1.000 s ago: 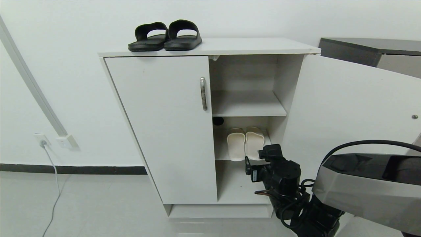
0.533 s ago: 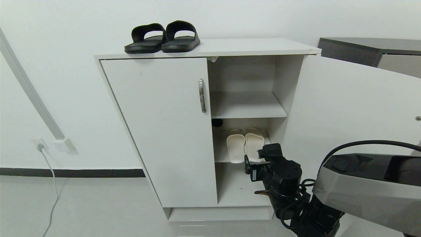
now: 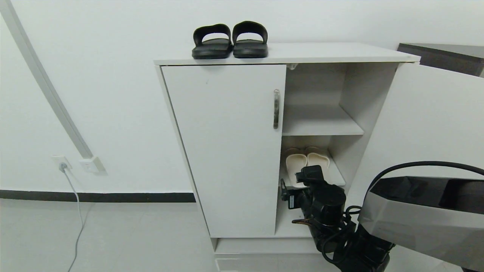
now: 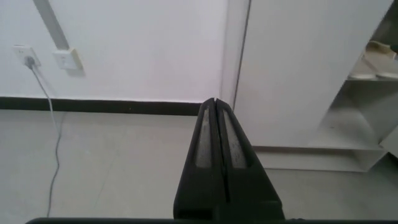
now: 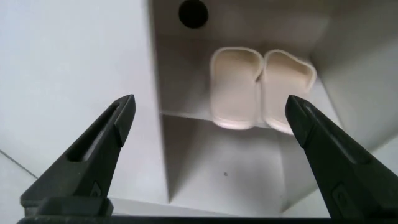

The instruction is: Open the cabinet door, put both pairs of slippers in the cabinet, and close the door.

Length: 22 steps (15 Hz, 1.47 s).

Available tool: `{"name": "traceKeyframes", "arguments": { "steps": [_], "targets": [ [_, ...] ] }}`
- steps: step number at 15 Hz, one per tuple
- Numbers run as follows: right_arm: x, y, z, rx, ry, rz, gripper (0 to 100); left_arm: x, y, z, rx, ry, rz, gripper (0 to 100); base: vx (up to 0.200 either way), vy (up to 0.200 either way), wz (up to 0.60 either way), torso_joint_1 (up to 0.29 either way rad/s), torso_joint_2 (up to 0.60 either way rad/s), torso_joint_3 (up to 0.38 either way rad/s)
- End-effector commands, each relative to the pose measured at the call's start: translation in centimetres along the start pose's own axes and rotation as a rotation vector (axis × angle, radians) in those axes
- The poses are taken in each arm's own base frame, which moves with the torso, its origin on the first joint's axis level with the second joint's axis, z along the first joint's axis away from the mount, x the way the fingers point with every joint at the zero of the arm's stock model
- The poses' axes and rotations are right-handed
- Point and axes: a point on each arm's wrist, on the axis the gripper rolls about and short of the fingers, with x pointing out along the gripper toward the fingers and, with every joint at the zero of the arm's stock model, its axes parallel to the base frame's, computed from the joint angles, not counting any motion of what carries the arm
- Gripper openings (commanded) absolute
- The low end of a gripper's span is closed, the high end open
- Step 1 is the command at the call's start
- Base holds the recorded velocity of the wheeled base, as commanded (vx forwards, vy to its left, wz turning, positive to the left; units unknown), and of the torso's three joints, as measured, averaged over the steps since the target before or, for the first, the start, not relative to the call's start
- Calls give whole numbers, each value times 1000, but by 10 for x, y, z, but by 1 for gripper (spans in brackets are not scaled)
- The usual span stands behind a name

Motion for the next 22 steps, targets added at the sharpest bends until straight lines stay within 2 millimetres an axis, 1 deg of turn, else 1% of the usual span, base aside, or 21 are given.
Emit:
{"name": "traceKeyframes", "arguments": {
  "steps": [1,7,14,16,18,22],
  "targets": [
    [0,0,-1,0,1,1,100,0,0,0,1,1,2,0,0,200,0,2,-2,2],
    [1,1,0,1,-2,1,100,0,0,0,-1,1,2,0,0,200,0,2,2,2],
    [-1,-4,-1,-17,-5,-3,100,0,0,0,-2,1,0,0,0,0,0,0,0,0],
    [-6,-5,-3,-12,-11,42,100,0,0,0,-4,1,2,0,0,0,0,0,0,0],
    [-11,-8,1,-14,1,88,100,0,0,0,-4,1,2,0,0,0,0,0,0,0],
    [-10,-10,2,-14,-10,86,100,0,0,0,-4,1,2,0,0,0,0,0,0,0]
  ]
}}
